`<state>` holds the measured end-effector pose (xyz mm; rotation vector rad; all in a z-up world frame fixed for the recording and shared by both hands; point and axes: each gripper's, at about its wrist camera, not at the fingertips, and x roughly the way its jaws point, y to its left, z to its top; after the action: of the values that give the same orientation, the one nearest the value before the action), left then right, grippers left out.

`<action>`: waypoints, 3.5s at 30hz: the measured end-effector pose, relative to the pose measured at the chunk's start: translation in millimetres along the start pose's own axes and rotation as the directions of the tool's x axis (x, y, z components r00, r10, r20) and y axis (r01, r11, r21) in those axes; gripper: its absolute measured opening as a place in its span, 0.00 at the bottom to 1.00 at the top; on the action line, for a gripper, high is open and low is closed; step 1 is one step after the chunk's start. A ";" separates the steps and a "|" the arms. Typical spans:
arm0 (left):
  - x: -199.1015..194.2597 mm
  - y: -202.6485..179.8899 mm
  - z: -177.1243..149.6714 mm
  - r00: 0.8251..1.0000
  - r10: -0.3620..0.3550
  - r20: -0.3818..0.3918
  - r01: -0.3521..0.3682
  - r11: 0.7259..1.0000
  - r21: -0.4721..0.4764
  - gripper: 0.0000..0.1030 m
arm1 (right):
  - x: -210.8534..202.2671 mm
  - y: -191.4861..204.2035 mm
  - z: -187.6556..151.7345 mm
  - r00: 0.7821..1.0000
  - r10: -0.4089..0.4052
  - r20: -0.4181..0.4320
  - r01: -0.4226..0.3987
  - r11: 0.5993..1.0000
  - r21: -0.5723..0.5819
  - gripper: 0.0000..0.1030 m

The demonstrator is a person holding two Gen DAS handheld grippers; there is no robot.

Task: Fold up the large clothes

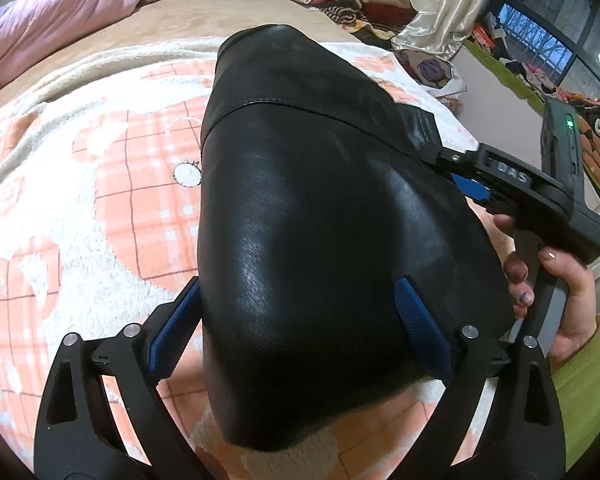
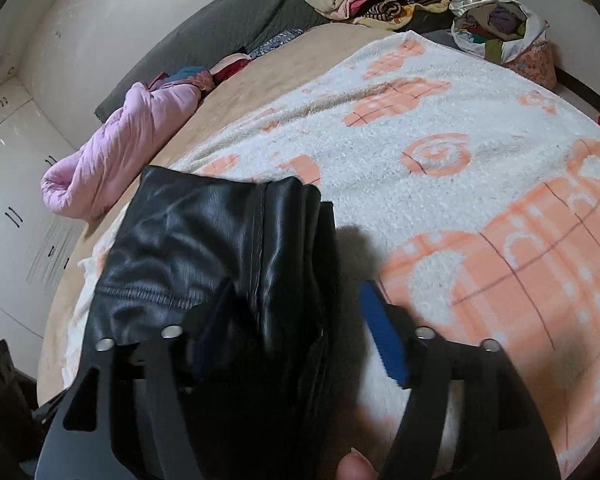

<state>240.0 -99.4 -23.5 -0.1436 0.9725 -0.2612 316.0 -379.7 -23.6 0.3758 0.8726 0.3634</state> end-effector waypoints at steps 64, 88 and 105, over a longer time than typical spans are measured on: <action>-92.9 5.4 -105.8 0.985 0.059 0.163 -0.057 0.998 -0.017 0.91 | -152.7 67.9 -186.9 0.961 -0.156 0.227 0.223 0.925 -0.308 0.96; -96.8 2.0 -105.4 0.984 0.060 0.168 -0.060 0.998 0.000 0.91 | -149.0 67.2 -187.7 0.962 -0.158 0.224 0.226 0.919 -0.322 0.96; -96.9 0.3 -106.2 0.984 0.061 0.168 -0.063 0.998 0.008 0.91 | -149.3 65.0 -187.4 0.960 -0.165 0.225 0.233 0.918 -0.320 0.96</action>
<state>100.0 -72.1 -5.6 -0.1203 0.8062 -0.1950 69.4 -359.0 -4.0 -0.0055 0.6335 0.2768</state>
